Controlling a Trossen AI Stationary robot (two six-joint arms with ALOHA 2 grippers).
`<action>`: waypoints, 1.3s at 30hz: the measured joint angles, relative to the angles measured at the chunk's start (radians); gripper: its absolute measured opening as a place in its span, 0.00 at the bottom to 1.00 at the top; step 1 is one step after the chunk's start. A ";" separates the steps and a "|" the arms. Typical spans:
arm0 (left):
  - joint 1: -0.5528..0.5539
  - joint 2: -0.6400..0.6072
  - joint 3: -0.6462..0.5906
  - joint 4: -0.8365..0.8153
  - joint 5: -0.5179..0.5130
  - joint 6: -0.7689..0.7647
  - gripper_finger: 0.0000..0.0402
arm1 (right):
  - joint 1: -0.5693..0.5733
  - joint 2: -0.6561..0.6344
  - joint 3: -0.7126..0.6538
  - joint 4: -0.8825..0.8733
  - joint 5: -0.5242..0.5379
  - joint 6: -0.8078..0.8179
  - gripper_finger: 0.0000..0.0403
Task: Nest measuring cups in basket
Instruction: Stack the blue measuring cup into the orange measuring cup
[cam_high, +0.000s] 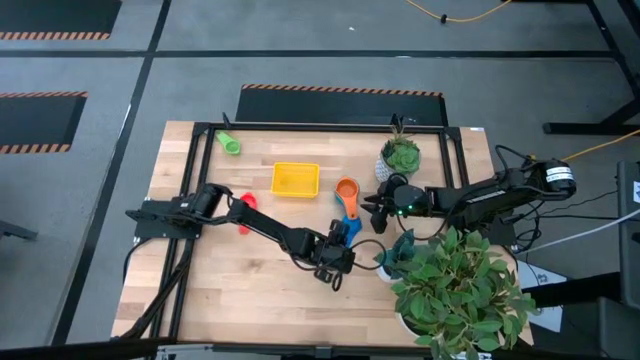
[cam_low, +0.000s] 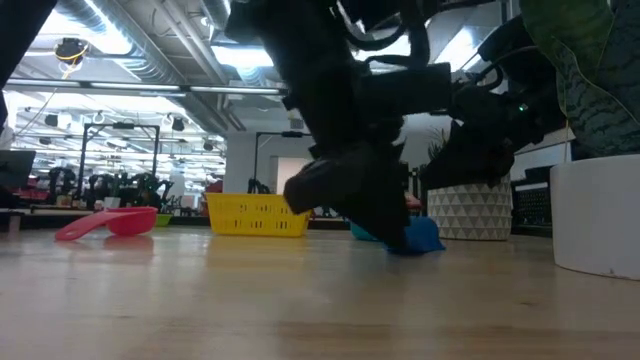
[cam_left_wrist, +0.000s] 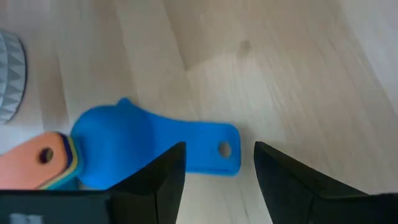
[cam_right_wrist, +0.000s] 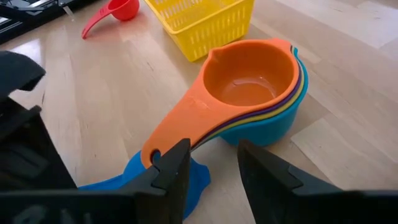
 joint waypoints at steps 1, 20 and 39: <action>0.002 0.003 0.001 0.008 0.000 0.000 0.45 | 0.000 0.000 0.000 0.000 0.000 0.000 0.34; 0.020 0.027 0.002 0.013 -0.049 0.003 0.41 | 0.000 0.000 0.000 -0.001 0.000 0.000 0.34; 0.010 0.028 0.001 -0.001 -0.097 -0.002 0.14 | 0.000 0.000 0.000 -0.001 0.000 0.003 0.34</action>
